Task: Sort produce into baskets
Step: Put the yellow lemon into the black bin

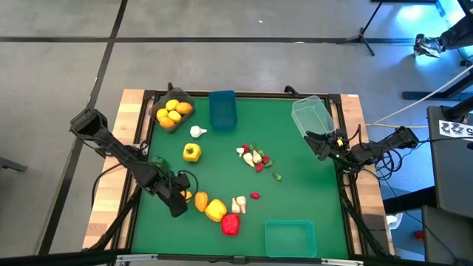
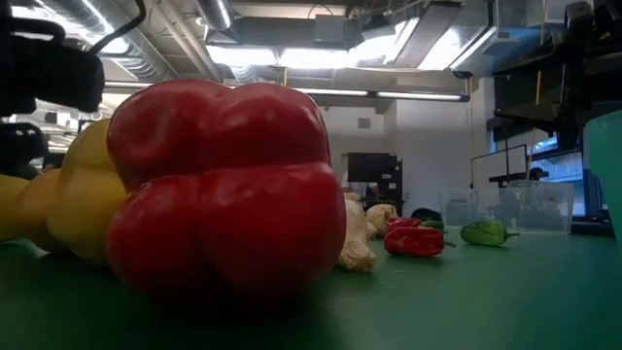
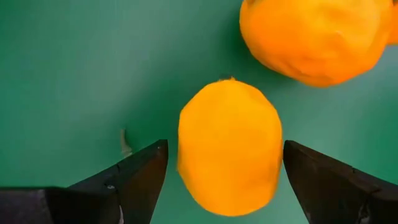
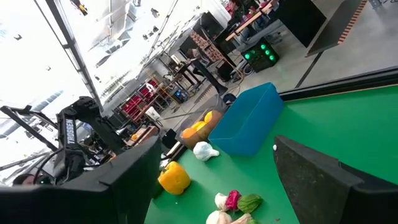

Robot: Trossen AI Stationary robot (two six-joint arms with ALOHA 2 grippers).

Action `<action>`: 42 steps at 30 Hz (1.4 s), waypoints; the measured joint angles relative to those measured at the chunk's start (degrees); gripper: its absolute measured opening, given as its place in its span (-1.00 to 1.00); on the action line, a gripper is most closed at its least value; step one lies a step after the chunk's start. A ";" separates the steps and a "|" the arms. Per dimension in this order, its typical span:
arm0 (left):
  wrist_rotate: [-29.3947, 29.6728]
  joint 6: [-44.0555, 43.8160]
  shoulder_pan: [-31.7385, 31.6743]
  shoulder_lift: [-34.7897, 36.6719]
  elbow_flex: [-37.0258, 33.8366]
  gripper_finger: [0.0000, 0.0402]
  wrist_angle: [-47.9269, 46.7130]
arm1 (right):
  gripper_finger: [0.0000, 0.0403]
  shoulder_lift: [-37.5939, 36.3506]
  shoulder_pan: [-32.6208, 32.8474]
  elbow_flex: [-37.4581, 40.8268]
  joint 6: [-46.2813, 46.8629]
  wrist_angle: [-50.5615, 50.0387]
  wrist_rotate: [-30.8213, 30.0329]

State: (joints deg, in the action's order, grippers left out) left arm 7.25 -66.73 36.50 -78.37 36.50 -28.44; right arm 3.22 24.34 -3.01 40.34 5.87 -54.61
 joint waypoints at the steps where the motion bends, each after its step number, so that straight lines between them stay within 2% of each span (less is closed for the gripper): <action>1: 0.08 -0.02 -0.09 0.00 -0.59 0.55 0.79 | 0.51 0.01 0.00 -0.01 0.00 0.00 -0.01; 7: -0.03 -3.08 -0.25 0.12 -3.64 0.51 4.48 | 0.51 0.00 0.02 0.00 0.05 -0.02 -0.02; 14: -0.60 -4.94 -1.23 0.38 -3.84 0.27 5.07 | 0.51 0.00 0.01 -0.01 0.04 -0.04 -0.02; 19: -1.15 -5.48 -3.55 2.61 -2.69 0.15 6.02 | 0.51 0.00 0.02 0.00 -0.02 -0.20 -0.02; 24: -1.03 -3.24 -7.61 5.80 -0.96 0.11 5.55 | 0.51 0.00 0.00 -0.01 -0.04 -0.73 -0.02; 32: 1.27 1.66 -19.72 13.70 -0.60 0.11 2.63 | 0.51 0.00 0.00 -0.01 -0.09 -1.70 -0.38; 42: 11.20 9.07 -42.76 23.42 -0.60 0.11 -1.29 | 0.51 0.01 0.01 -0.01 -0.02 -1.75 -0.50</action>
State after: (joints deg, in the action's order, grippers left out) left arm 18.45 -57.66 -6.26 -54.95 35.90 -29.74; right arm 3.23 24.34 -3.02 40.32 4.12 -55.11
